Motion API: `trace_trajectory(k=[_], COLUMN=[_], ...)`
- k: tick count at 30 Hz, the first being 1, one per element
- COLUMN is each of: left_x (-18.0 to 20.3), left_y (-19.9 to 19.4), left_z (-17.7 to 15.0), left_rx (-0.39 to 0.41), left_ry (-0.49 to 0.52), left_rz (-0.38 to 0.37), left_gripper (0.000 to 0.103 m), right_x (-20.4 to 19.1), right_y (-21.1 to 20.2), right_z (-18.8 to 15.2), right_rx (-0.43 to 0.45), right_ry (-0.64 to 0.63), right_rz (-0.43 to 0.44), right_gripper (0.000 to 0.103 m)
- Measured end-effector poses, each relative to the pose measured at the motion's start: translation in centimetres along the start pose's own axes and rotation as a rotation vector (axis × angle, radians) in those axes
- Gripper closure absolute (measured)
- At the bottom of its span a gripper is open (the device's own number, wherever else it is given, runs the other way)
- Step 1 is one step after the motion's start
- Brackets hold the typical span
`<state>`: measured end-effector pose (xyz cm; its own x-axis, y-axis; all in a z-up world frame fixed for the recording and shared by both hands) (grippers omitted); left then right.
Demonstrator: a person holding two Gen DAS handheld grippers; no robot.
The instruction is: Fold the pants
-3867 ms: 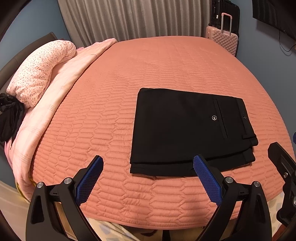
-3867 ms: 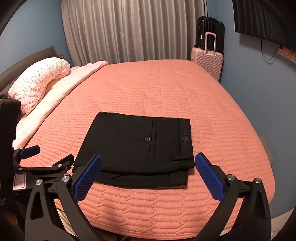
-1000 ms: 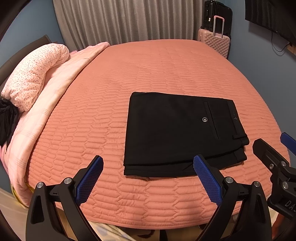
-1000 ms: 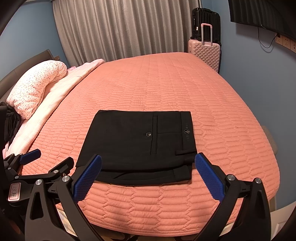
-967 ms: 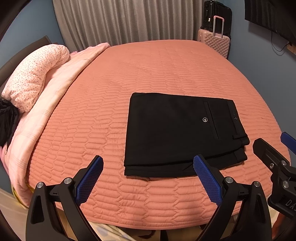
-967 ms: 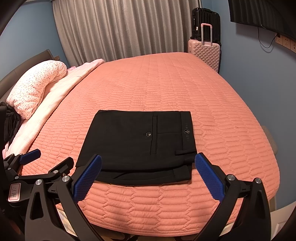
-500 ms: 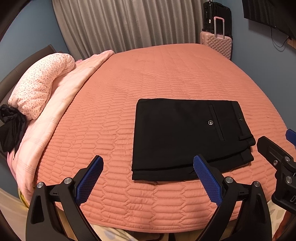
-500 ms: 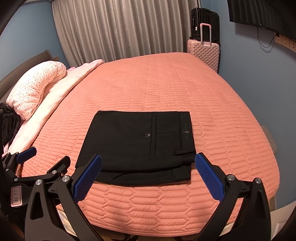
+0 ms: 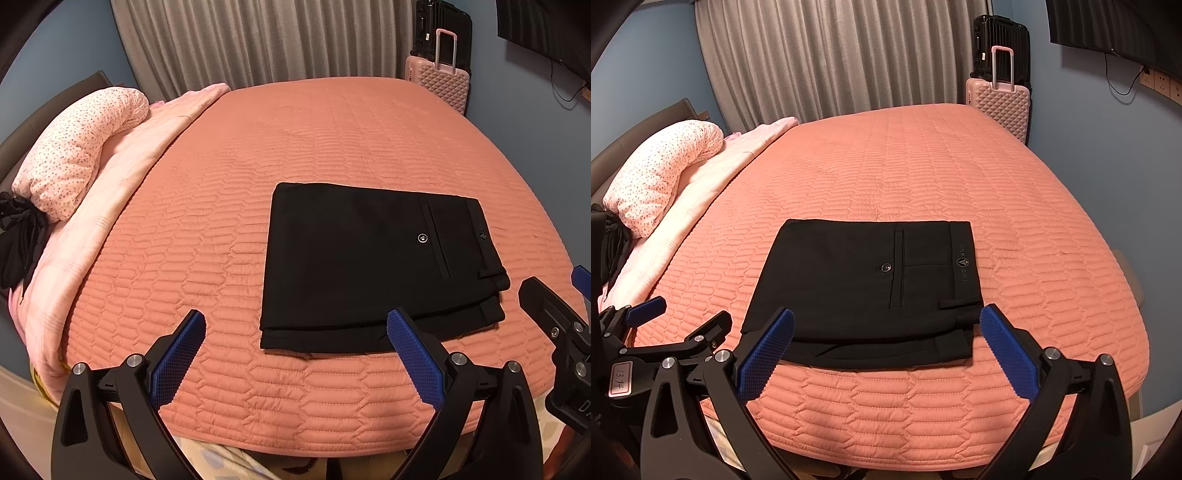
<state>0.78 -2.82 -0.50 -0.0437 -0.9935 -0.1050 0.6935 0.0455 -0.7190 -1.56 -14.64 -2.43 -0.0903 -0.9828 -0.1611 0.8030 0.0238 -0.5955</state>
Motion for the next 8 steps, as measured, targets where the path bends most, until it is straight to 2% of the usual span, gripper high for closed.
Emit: trace_trajectory(k=[8], left_x=[0.36], left_y=[0.13], left_z=[-0.01], left_rx=[-0.006], left_ry=[0.0], left_rz=[-0.029], left_gripper=[0.005], right_x=[0.05], right_y=[0.0], right_z=[0.03], right_rx=[-0.002], right_ry=[0.002], right_rz=[0.002], right_gripper=[0.005])
Point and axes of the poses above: each gripper's, at about its wrist camera, not at the fingertips, and y roughly the way its jaws point, x to its right, z to its top, the point moved 2 cm from there along y, roughly the way its jaws point, and after that the axes turned 7 degrees about x, right-handed, at the moved point
